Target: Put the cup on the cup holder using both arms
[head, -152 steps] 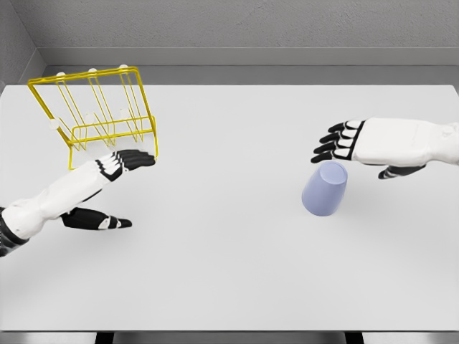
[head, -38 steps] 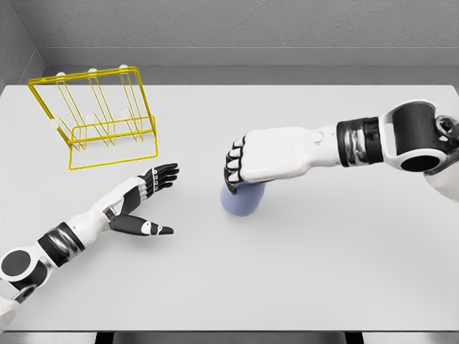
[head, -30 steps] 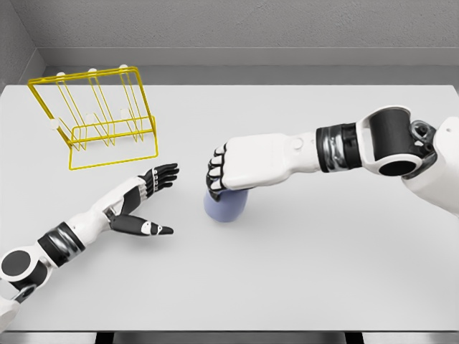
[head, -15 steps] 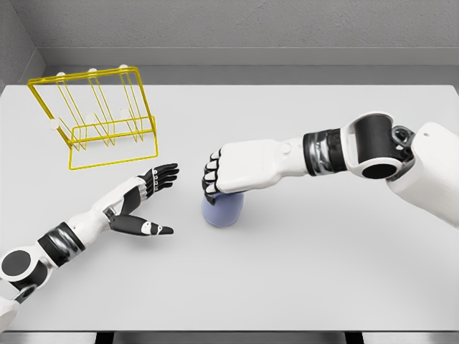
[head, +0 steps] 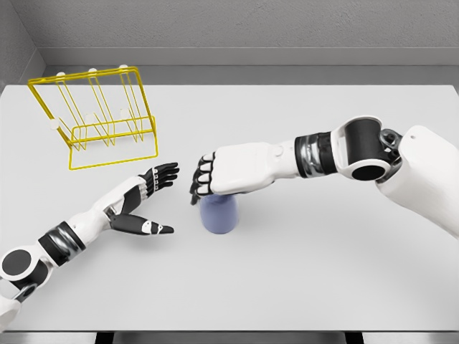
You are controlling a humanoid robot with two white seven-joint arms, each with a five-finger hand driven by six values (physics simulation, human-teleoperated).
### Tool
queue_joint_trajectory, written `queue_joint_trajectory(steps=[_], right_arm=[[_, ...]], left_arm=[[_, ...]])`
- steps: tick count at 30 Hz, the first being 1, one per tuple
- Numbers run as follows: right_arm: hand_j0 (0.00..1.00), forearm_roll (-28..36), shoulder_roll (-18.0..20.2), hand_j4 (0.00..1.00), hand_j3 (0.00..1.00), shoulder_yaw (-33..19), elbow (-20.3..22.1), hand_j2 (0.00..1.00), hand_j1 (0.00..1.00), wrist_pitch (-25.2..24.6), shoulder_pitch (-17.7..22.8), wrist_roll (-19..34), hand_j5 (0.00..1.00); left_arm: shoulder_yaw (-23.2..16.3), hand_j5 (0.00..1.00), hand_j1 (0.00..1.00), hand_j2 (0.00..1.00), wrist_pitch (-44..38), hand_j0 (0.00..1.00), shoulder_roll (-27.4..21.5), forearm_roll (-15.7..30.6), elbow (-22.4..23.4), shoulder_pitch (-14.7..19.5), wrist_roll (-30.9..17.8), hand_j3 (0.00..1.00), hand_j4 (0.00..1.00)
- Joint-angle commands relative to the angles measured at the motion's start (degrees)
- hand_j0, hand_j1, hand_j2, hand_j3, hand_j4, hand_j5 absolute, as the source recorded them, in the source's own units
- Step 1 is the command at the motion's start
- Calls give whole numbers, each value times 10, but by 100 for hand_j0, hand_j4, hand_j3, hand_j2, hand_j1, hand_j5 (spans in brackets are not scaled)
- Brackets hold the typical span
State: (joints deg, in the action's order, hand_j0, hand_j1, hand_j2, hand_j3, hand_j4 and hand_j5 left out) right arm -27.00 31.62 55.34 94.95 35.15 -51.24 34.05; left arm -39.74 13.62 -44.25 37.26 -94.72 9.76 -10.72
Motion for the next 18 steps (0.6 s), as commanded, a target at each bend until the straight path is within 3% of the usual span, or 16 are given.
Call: queue_joint_trajectory(steps=[1, 8, 10, 12, 15, 18], right_arm=[[99, 3, 0, 99, 99, -2, 0, 99, 99, -2, -1, 0, 99], [100, 8, 21, 100, 100, -30, 6, 100, 100, -2, 0, 0, 100], [100, 11, 47, 100, 100, -75, 44, 100, 100, -2, 10, -1, 100], [100, 32, 76, 100, 100, -124, 48, 100, 100, -2, 24, -3, 100], [100, 99, 98, 100, 100, -213, 51, 100, 100, -2, 72, -3, 100], [100, 157, 117, 100, 100, -335, 50, 100, 100, -2, 155, -2, 100]], left_arm=[[0, 100, 100, 100, 0, 100, 0, 2, 0, 0, 0, 100, 100], [0, 100, 100, 100, 0, 100, 0, 3, 4, 1, 0, 100, 100], [0, 100, 100, 100, 0, 100, 0, 3, 4, 1, 0, 100, 100], [0, 100, 100, 100, 0, 100, 0, 3, 5, 1, 0, 100, 100], [-1, 100, 100, 100, 0, 100, 4, 3, 5, 4, 0, 100, 100], [-4, 100, 100, 100, -1, 100, 21, 2, 8, 10, 0, 100, 100]])
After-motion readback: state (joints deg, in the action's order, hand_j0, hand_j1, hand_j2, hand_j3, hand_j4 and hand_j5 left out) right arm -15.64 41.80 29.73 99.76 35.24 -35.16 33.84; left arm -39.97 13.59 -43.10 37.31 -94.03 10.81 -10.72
